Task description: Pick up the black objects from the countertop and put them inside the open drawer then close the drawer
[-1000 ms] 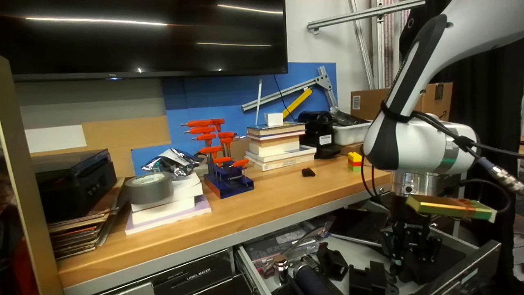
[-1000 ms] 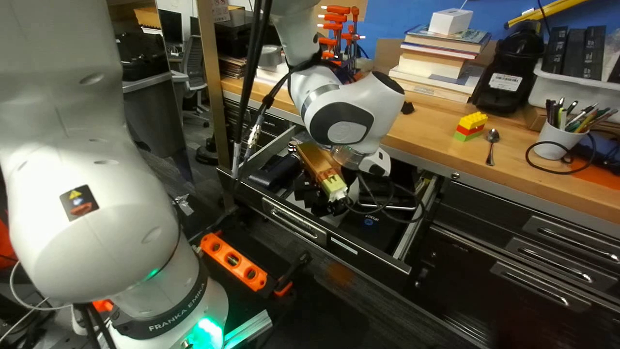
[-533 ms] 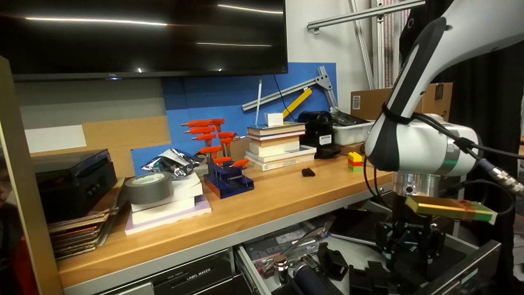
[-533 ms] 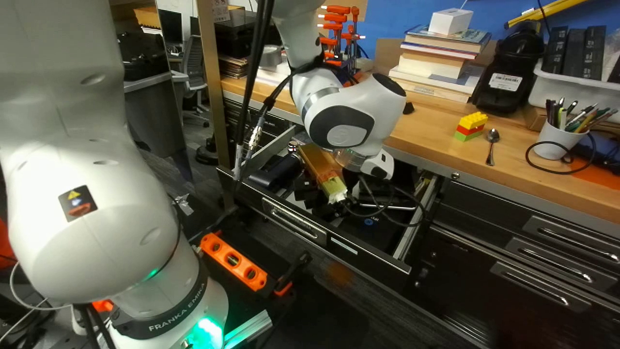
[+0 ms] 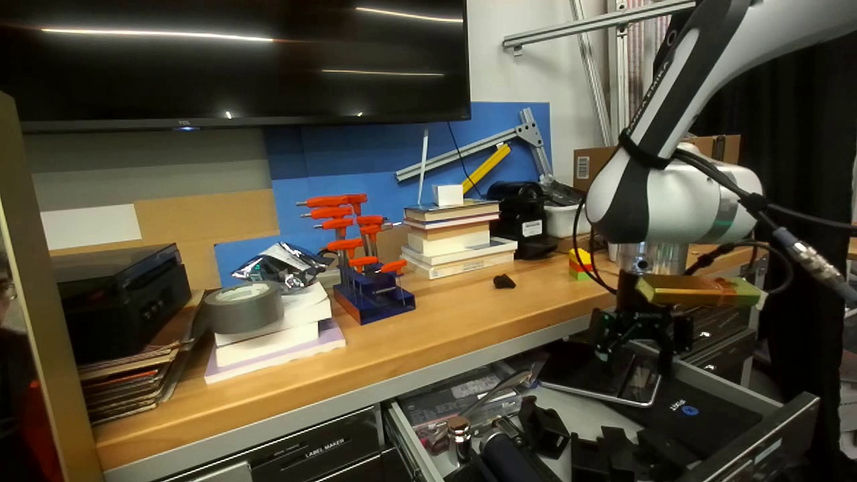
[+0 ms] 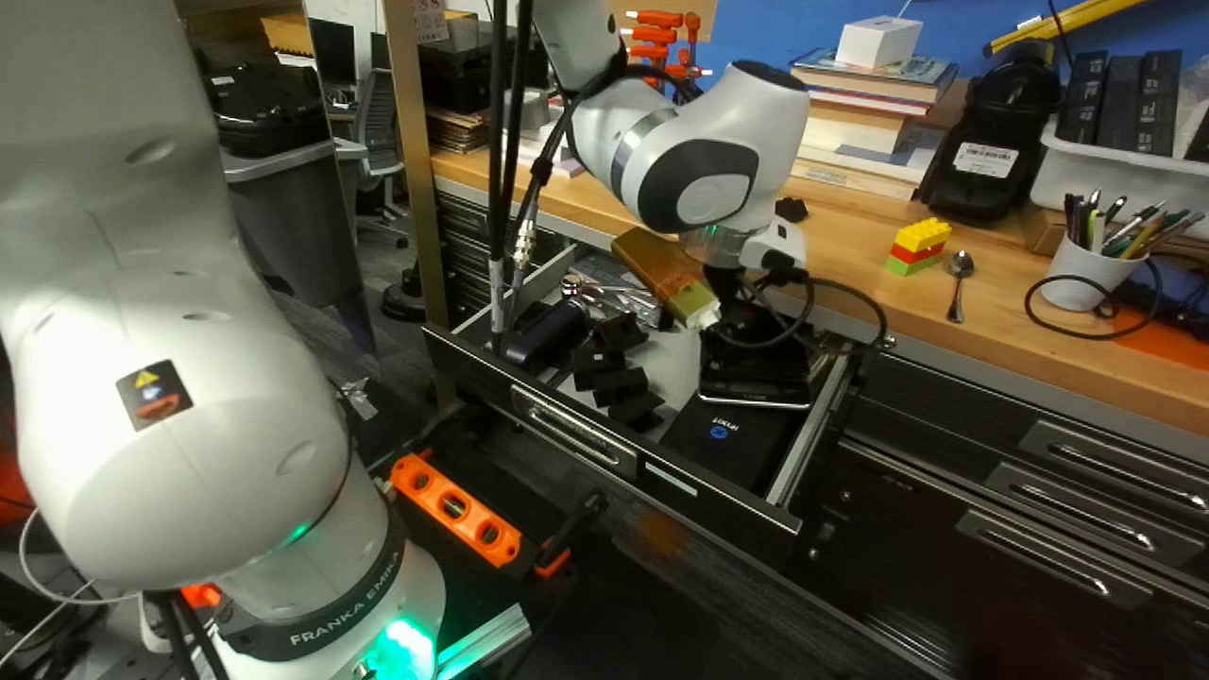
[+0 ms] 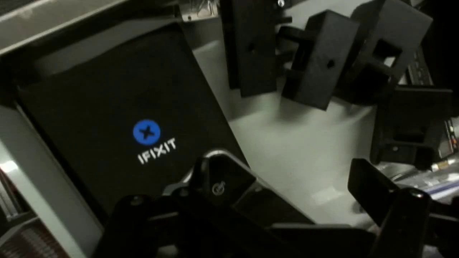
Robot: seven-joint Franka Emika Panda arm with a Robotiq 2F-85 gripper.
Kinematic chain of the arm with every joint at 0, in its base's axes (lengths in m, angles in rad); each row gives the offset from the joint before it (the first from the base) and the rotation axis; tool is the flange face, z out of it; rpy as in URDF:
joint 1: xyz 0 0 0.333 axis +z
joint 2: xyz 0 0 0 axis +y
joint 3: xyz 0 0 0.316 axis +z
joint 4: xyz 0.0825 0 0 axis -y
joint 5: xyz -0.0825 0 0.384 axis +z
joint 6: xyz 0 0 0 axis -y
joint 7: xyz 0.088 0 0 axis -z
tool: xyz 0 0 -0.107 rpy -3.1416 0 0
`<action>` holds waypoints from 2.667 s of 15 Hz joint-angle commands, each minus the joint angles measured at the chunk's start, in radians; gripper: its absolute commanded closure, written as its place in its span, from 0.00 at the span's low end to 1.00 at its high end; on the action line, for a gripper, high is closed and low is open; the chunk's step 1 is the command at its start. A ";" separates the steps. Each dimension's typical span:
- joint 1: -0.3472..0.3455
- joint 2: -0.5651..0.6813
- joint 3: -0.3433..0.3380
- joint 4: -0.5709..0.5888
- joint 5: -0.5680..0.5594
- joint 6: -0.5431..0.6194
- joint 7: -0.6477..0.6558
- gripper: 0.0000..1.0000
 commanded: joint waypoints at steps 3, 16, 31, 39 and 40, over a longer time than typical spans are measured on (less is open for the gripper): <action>0.026 -0.022 -0.009 0.192 -0.117 -0.118 0.038 0.00; -0.014 0.323 0.015 0.784 -0.035 -0.319 -0.039 0.00; -0.050 0.712 0.093 1.388 0.016 -0.631 -0.041 0.00; -0.014 0.827 0.070 1.552 -0.047 -0.711 0.017 0.00; -0.009 0.840 0.068 1.569 -0.055 -0.713 0.025 0.00</action>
